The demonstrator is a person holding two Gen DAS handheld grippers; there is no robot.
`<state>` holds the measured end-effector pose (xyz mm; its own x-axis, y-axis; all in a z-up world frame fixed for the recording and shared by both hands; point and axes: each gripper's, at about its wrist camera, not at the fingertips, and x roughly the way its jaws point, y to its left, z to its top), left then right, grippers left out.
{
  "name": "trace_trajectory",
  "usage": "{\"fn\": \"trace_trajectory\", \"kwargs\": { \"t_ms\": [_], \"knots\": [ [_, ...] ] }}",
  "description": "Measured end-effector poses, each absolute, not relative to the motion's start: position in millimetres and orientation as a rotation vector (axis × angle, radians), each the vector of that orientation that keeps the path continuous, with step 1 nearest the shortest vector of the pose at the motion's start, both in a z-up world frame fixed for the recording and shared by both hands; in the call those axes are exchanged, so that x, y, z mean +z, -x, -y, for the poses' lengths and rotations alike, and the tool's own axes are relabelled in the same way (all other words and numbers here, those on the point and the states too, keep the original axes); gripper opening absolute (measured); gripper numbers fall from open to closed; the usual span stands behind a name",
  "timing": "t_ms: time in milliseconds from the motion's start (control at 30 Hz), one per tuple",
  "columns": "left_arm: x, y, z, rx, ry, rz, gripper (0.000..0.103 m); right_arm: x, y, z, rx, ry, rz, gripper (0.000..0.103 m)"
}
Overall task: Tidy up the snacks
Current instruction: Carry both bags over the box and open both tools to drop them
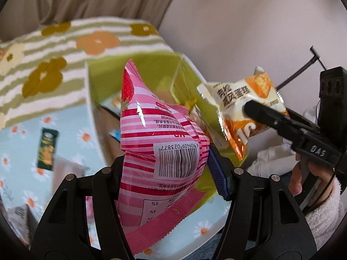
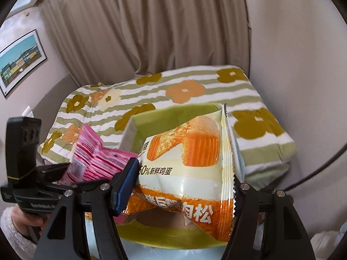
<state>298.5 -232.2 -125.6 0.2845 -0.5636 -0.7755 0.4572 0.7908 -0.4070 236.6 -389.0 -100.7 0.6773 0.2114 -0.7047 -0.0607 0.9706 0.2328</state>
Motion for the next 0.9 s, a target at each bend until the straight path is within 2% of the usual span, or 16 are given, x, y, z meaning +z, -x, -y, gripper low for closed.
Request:
{"fn": "trace_trajectory", "kwargs": {
  "t_ms": [67,133,267,300,900],
  "knots": [
    [-140,-297,240,-0.687,0.108,-1.139,0.059,-106,-234,397,0.147,-0.216,-0.822,0.063],
    [-152,-298,245,-0.694,0.115,-1.182,0.064,-111,-232,401,0.133,-0.231,-0.825,0.063],
    [-159,-296,253,-0.665,0.047,-1.184,0.099,-120,-231,406,0.12,-0.265,-0.841,0.063],
    [-157,-294,253,-0.657,0.03,-1.169,0.102,-122,-231,405,0.12,-0.267,-0.847,0.063],
    [-127,-274,203,-0.59,0.026,-1.07,0.102,-137,-225,393,0.16,-0.198,-0.836,0.065]
  ]
}}
